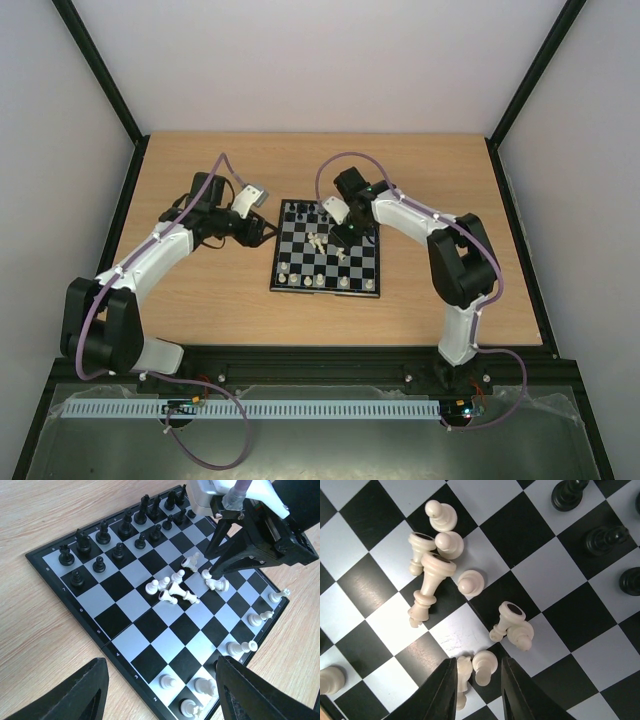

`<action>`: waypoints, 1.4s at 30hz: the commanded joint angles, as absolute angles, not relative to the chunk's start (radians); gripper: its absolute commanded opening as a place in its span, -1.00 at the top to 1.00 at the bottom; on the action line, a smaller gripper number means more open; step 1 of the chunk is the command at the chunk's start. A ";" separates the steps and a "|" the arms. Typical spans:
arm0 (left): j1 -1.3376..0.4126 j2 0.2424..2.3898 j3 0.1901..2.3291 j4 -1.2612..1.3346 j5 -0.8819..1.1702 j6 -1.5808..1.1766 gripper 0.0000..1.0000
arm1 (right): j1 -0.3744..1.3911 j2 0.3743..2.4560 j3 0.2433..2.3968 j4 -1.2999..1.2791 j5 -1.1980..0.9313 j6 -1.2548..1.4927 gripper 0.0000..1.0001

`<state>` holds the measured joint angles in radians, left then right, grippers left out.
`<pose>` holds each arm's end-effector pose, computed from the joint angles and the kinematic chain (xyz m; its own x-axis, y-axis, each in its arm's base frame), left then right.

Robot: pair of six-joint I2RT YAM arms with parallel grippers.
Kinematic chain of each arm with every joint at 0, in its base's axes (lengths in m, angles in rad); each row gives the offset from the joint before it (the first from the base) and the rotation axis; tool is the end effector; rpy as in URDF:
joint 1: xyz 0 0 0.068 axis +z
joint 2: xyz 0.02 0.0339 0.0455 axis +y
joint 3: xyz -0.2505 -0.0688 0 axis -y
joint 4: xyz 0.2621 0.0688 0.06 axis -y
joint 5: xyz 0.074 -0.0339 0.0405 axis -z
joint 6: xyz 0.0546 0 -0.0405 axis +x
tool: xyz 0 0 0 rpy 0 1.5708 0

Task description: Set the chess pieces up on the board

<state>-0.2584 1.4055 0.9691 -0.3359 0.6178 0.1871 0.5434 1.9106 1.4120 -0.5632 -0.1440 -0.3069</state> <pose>0.3076 -0.1140 0.2215 -0.5495 0.3021 -0.7790 0.7243 0.6370 -0.2639 0.3595 0.2263 0.1652 -0.5399 -0.6754 -0.5024 -0.7707 0.6366 -0.0278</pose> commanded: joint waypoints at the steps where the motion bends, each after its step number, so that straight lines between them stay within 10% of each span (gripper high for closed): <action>1: -0.253 1.384 0.951 -0.339 0.623 0.186 -0.25 | 0.541 1.945 1.434 -0.611 -0.114 -0.293 0.53; 42: -0.249 1.392 0.937 -0.340 0.625 0.183 -0.24 | 0.525 1.671 1.210 -0.603 -0.074 -0.338 0.92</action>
<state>-0.2565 1.4040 0.9405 -0.3328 0.6186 0.1764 0.5293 1.7569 1.2819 -0.5591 -0.0772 -0.2928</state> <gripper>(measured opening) 0.620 0.058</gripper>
